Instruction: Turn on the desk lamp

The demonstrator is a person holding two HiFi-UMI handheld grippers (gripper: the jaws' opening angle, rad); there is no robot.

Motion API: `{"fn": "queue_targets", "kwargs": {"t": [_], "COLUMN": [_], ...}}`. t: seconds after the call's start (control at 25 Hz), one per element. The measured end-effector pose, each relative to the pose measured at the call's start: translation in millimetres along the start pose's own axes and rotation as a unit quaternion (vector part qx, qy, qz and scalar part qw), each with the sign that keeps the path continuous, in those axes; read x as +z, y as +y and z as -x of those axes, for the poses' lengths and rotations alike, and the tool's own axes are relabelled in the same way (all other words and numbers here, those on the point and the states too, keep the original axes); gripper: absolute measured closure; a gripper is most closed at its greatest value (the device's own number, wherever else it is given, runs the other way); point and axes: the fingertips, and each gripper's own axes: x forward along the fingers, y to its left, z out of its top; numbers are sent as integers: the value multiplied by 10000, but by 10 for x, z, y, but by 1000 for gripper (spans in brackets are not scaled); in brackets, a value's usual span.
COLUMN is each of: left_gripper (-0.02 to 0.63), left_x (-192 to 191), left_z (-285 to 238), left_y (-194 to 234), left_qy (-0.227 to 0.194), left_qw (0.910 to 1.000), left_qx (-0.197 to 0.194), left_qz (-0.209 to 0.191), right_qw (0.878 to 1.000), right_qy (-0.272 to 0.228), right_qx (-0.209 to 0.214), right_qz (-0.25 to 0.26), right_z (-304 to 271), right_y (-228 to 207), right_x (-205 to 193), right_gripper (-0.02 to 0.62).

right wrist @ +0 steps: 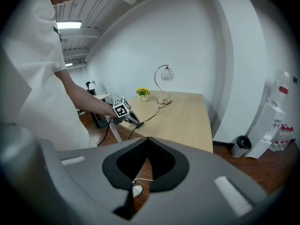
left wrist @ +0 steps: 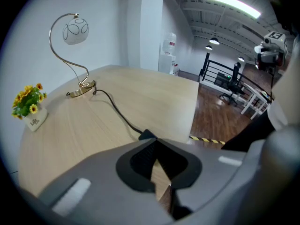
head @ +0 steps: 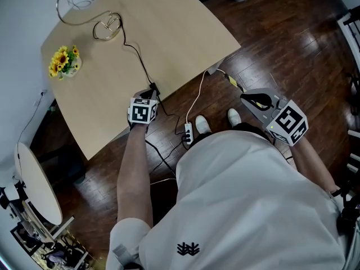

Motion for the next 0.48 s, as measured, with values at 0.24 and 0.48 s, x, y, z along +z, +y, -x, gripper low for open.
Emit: {"fn": "queue_targets", "kwargs": {"t": [0.24,0.48], "left_gripper": [586,585], "left_x": [27,-1], "left_z": [-47,-83], "left_y": [-33,-72], "left_qy": [137,280], "left_qw": [9997,9992], "left_qx": [-2,5], "left_qz": [-210,-281], "right_qw": [10000,10000], "right_qy": [9,-33], "right_qx": [40,72], "right_qz": [-30,29], "right_z": [-15,-30], "right_y": [-42,-82], "right_x": [30,-2], "right_gripper": [592,592]}}
